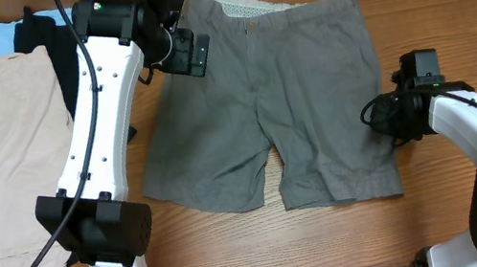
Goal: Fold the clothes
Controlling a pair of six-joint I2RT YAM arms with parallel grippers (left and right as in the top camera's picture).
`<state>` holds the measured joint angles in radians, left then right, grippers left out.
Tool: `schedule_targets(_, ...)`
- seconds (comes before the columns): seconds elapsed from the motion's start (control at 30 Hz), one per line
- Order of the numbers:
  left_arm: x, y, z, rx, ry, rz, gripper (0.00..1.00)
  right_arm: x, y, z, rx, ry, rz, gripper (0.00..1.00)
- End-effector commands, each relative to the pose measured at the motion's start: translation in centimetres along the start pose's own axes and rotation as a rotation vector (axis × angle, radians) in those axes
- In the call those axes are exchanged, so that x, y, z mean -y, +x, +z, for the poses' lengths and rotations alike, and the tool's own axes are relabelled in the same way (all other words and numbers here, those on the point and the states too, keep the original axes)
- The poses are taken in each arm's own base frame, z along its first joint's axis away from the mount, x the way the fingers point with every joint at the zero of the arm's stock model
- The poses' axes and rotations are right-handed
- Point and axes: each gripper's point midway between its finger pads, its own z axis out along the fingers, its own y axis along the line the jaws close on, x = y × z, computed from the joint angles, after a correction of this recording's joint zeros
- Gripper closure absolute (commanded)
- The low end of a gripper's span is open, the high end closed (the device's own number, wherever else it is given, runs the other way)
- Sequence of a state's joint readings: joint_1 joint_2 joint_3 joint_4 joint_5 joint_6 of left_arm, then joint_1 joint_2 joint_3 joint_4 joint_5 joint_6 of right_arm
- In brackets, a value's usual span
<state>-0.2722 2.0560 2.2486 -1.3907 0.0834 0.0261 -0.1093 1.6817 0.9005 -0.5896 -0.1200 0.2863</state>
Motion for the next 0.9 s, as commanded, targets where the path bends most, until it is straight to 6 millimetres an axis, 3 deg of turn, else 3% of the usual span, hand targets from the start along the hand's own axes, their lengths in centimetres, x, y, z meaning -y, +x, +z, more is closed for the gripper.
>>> schedule_targets(0.0, -0.4, -0.2, -0.1, 0.009, -0.015, 0.001, 0.0, 0.6, 0.4, 1.1, -0.019, 0.025, 0.058, 0.96)
schedule_targets(0.1, -0.5, -0.2, 0.1, 0.004, -0.015, 0.0, 0.0, 1.3, -0.2, 1.0, 0.001, 0.03, 0.113, 0.96)
schedule_targets(0.23, -0.5, 0.0, 1.2, -0.021, -0.014, -0.002, 0.0, 3.9, -1.7, 0.3, 0.024, 0.033, 0.225, 0.96)
schedule_targets(0.3, -0.7, 0.3, 2.8, -0.056, -0.013, -0.004, 0.0, 6.4, -2.9, -0.5, 0.043, 0.01, 0.321, 0.96)
schedule_targets(0.5, -0.8, 0.3, 6.7, -0.105, -0.003, -0.008, 0.0, 10.1, -6.0, -2.6, 0.124, -0.082, 0.459, 0.96)
schedule_targets(0.63, -0.8, -1.6, 8.6, -0.044, 0.008, 0.0, 0.0, 11.5, -8.1, -4.1, 0.184, -0.081, 0.463, 0.97)
schedule_targets(0.87, 2.0, -7.4, 11.1, 0.179, 0.17, 0.091, 0.0, 12.9, -11.3, -7.9, 0.246, -0.075, 0.475, 0.95)
